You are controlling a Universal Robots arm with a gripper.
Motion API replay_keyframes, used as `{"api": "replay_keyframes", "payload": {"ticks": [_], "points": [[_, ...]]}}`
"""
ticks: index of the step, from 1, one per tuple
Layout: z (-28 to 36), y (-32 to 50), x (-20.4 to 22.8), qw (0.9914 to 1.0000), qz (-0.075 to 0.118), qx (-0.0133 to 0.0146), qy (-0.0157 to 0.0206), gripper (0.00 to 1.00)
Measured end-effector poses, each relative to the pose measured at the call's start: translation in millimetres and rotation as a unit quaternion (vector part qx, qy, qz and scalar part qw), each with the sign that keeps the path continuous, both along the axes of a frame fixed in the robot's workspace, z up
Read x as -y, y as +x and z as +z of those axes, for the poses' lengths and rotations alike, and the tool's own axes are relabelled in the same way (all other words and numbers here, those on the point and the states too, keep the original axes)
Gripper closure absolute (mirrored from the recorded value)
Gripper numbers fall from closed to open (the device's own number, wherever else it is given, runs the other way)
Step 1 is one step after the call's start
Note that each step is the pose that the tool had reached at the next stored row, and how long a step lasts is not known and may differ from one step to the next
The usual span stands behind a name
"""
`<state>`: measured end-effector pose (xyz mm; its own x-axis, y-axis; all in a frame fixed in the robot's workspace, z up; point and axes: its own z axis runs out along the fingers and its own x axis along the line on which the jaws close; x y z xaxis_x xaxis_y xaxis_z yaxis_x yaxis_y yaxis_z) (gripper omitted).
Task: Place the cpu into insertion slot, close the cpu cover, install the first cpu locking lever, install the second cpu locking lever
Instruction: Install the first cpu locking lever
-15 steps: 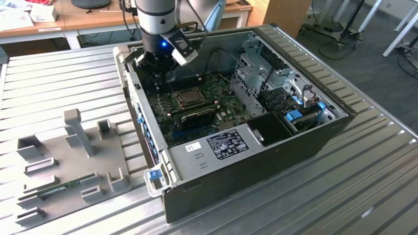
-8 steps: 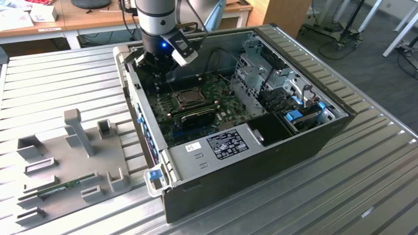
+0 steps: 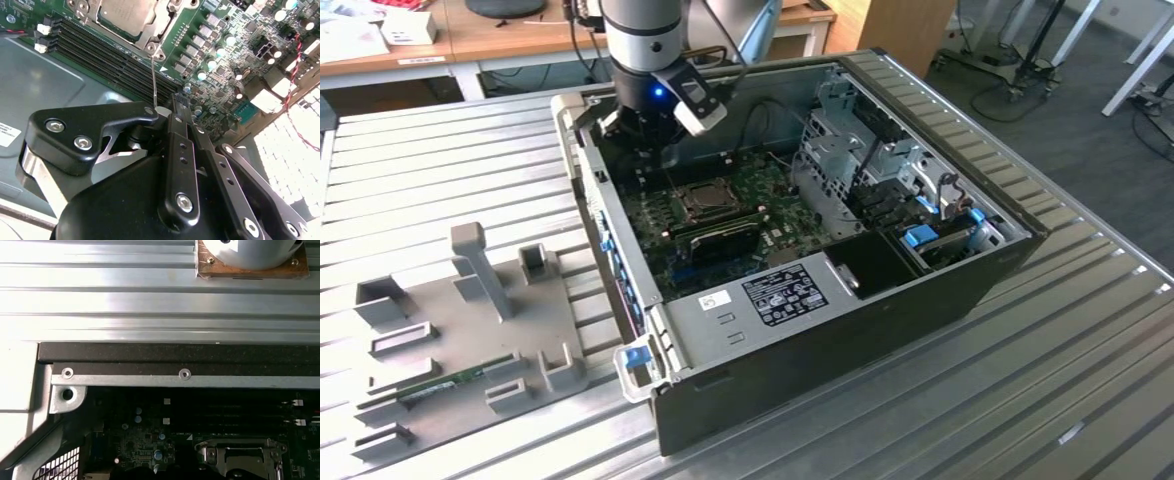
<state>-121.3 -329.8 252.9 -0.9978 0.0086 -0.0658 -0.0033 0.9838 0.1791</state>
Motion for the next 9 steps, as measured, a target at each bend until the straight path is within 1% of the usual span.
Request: {"api": "replay_keyframes", "payload": {"ticks": [9], "points": [[0.0, 8.5, 0.0, 1.00000, 0.000, 0.0000, 0.0024, 0.90]]}}
